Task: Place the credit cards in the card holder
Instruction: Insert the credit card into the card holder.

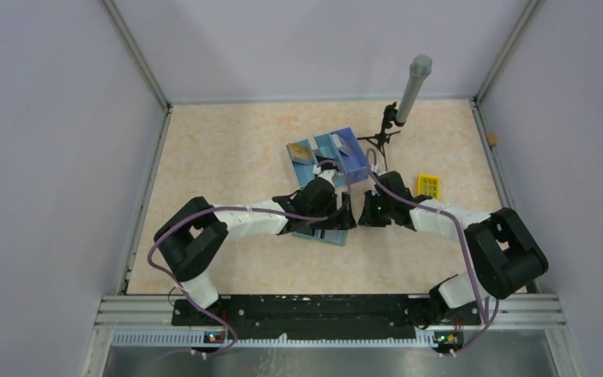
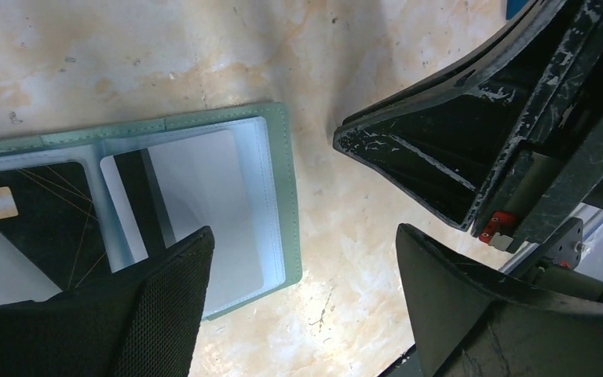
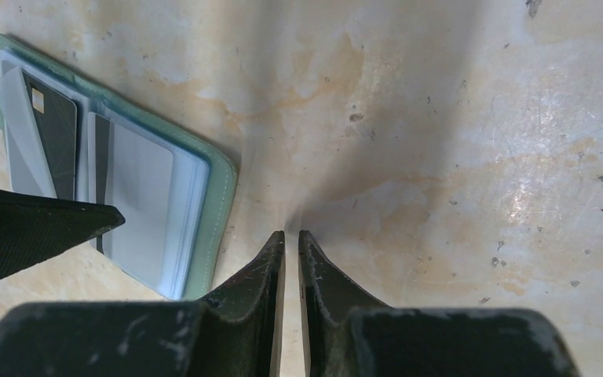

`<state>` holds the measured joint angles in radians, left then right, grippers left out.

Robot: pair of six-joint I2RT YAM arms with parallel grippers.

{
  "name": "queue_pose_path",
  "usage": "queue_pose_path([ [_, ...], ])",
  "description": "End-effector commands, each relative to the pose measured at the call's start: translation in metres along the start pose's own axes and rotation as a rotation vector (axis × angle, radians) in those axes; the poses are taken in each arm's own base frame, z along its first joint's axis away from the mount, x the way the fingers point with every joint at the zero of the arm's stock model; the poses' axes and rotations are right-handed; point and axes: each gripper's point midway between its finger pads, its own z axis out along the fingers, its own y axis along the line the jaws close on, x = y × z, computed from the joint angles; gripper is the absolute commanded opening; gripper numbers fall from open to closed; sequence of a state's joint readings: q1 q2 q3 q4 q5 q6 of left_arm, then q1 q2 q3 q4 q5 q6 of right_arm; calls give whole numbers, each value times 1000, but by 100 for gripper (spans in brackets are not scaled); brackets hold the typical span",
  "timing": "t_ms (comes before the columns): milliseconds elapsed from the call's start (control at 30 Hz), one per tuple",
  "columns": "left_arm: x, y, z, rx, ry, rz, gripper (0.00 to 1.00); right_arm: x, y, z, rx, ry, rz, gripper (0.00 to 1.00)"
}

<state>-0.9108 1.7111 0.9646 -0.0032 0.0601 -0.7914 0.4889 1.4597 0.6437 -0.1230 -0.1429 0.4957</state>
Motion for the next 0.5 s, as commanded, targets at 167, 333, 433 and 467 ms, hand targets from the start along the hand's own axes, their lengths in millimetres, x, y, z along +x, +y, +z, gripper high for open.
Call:
queue_pose_path([
  [167, -13, 27, -14, -160, -61, 51, 89, 18, -7, 0, 35, 61, 9, 13],
  [333, -7, 33, -8, -180, -39, 35, 89, 22, -6, 3, 35, 70, 7, 13],
  [433, -6, 34, -6, -177, -36, 31, 89, 23, -6, 3, 36, 74, 7, 13],
  [467, -6, 33, -5, -175, -37, 30, 89, 23, -6, 3, 37, 75, 5, 13],
])
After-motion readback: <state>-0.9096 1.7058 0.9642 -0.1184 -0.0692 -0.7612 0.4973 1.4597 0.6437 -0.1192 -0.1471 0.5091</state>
